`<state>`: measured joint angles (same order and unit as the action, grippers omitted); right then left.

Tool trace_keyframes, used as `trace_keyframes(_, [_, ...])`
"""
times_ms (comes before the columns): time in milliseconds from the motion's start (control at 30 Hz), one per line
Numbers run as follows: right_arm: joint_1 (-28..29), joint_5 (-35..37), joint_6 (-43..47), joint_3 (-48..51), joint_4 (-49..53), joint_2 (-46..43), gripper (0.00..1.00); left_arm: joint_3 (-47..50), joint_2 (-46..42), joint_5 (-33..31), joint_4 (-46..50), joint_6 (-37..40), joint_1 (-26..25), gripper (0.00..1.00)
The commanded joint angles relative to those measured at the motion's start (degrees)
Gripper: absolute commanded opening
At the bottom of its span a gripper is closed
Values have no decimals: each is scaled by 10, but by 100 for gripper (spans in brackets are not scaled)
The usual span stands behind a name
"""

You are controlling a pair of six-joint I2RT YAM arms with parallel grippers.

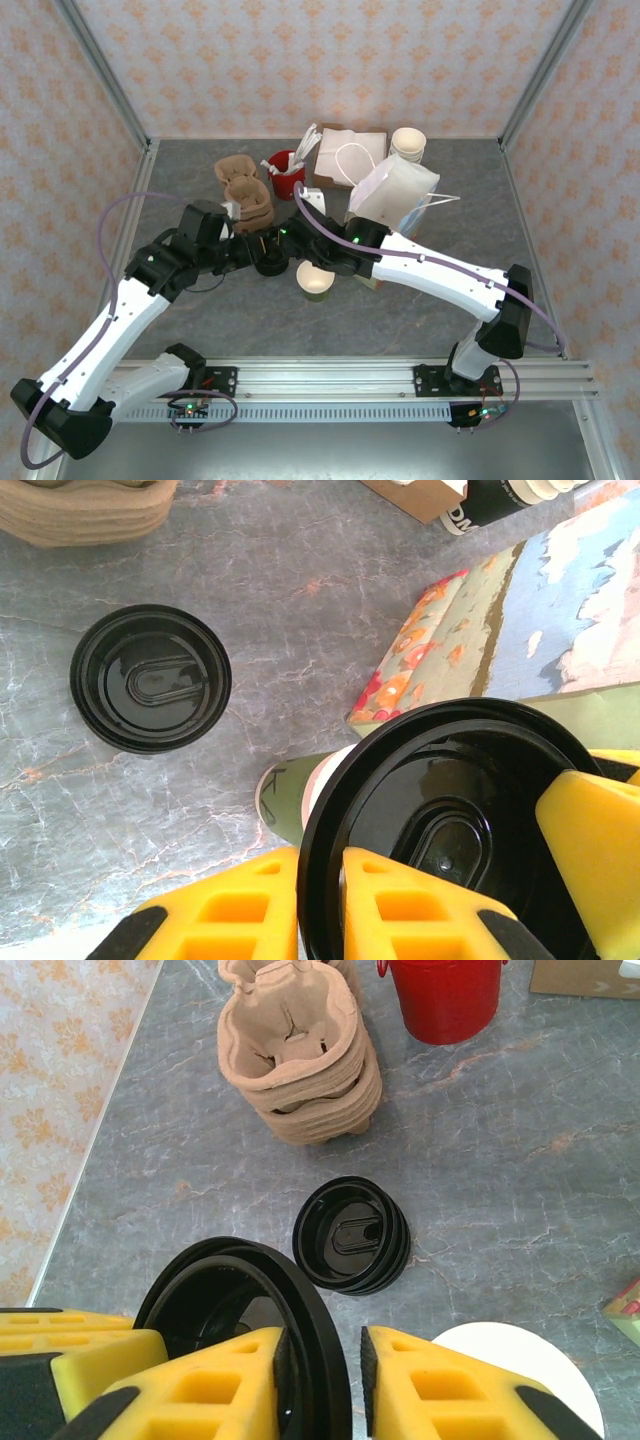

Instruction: Pack the takeout coffee

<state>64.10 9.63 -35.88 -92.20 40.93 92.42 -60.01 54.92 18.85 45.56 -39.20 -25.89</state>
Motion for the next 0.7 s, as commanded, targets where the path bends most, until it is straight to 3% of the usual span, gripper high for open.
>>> trace_keyframes(0, [3, 22, 1, -14, 16, 0, 23, -16, 1, -15, -6, -4, -4, 16])
trace_keyframes(167, [1, 16, -1, -9, 10, -4, 5, -17, -2, -12, -10, -1, -6, 17])
trace_keyframes(267, [-5, 5, -5, 5, -3, -17, 1, -18, -7, -5, -15, 2, -6, 20])
trace_keyframes(433, [-23, -22, -17, 35, -21, -50, 0, -36, -22, -6, -11, 22, -7, 54])
trace_keyframes(667, [-44, -39, -21, 68, -18, -87, 0, -109, -24, -29, 31, 101, -7, 71])
